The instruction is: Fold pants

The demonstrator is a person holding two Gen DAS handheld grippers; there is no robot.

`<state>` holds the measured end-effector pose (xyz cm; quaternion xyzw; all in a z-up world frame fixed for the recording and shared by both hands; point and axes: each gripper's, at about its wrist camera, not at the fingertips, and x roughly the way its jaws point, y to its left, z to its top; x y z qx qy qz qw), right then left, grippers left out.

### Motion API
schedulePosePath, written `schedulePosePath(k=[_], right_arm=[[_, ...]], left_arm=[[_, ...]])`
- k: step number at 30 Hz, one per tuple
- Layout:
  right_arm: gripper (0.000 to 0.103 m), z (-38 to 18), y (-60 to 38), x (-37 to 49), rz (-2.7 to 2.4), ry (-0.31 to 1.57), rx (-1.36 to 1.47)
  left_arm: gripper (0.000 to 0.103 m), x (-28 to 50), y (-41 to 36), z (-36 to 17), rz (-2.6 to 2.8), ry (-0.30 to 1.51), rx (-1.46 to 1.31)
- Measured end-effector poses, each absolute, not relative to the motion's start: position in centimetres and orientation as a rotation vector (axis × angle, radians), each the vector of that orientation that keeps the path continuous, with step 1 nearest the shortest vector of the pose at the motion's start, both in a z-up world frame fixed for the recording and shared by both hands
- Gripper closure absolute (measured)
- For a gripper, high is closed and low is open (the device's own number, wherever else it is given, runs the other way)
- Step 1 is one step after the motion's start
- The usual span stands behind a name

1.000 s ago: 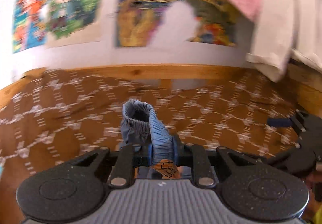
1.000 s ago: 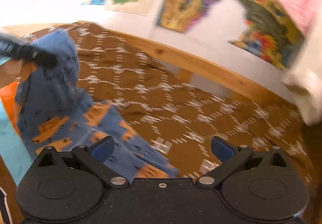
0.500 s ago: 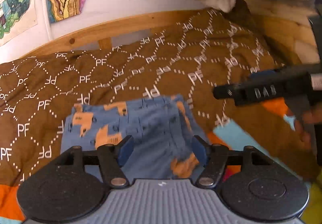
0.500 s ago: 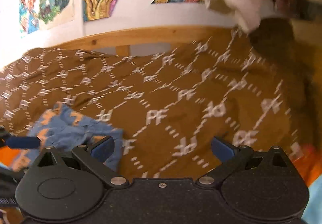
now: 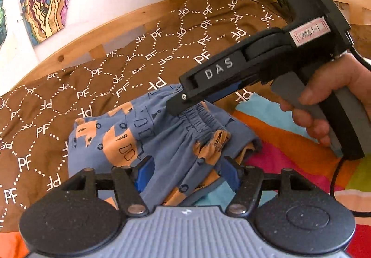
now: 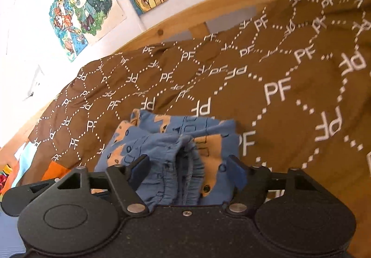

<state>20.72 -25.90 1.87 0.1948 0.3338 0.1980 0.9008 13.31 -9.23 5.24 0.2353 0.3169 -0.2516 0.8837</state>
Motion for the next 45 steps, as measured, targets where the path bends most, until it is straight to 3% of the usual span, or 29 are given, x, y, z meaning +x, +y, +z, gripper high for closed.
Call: schedulePosePath(k=[2,11,16,20,28,35,39,42,45], right_arm=[[0.036,1.6,-26.0,20.7,0.408,0.694,0.404],[0.042,1.9,-26.6,20.6,0.422,0.664,0.439],[0.043,1.5,-26.4,20.7,0.426,0.68,0.431],[0.051,1.0,-26.5,21.0,0.423,0.691,0.456],[0.06,1.5,-26.2,20.7,0.436,0.685,0.442],[0.062,1.1,-26.4,20.9,0.422,0.706,0.468],[0.073,1.0,-26.3,20.9,0.419,0.716,0.463],[0.088,1.2,-26.5,20.7,0.422,0.701,0.472],[0.091,1.9,-26.9,20.7,0.424,0.693,0.493]], left_arm=[[0.035,13.6,-9.0,5.3,-0.522,0.675,0.466],[0.036,15.3,-7.6,6.1,-0.519,0.724,0.325],[0.052,15.3,-8.2,5.5,-0.532,0.74,0.399],[0.061,15.1,-8.6,5.4,-0.542,0.74,0.435],[0.056,15.5,-8.7,5.4,-0.535,0.764,0.424],[0.092,17.0,-7.6,5.3,-0.524,0.842,0.285],[0.097,16.7,-7.3,5.8,-0.521,0.829,0.262],[0.098,16.4,-7.1,6.6,-0.527,0.816,0.242],[0.098,16.1,-7.4,7.5,-0.539,0.798,0.223]])
